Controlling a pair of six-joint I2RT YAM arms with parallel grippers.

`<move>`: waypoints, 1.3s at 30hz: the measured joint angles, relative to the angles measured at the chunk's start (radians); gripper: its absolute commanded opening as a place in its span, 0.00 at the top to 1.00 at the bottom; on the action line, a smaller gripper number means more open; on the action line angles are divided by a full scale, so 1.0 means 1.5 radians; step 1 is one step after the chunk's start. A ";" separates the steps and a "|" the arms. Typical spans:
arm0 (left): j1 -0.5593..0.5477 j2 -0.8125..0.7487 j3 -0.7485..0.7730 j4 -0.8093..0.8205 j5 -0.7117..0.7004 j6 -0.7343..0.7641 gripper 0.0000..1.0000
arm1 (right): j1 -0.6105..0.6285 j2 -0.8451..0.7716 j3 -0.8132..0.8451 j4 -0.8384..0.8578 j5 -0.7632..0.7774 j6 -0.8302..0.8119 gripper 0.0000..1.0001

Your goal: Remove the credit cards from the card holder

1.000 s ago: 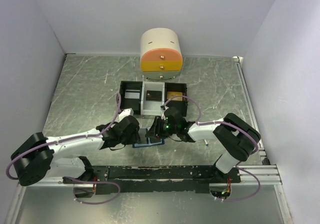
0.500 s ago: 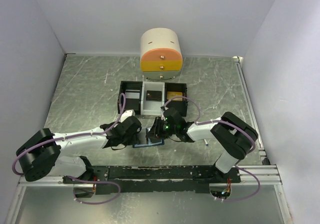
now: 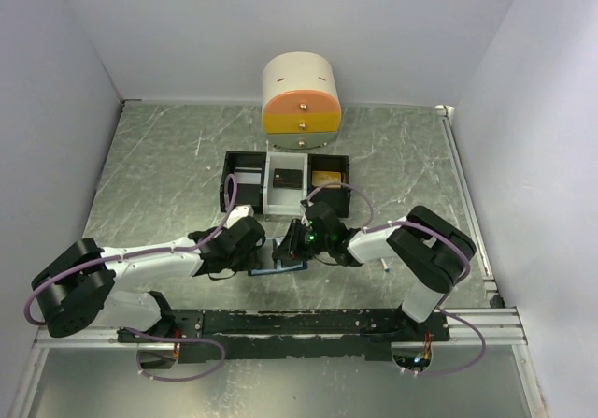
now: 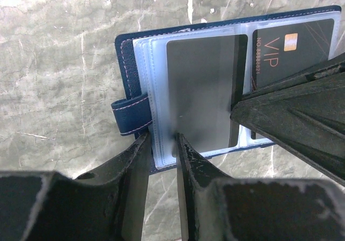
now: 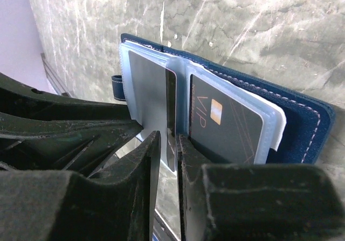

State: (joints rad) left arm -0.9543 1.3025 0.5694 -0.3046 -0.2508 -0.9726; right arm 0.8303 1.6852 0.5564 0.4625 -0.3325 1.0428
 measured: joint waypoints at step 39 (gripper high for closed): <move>-0.051 -0.076 0.010 -0.007 -0.008 -0.020 0.48 | -0.025 -0.032 -0.028 -0.006 -0.008 0.010 1.00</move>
State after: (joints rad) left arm -1.0313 1.1885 0.5850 -0.3153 -0.2626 -1.0019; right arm 0.7929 1.6379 0.5140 0.4541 -0.3447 1.0576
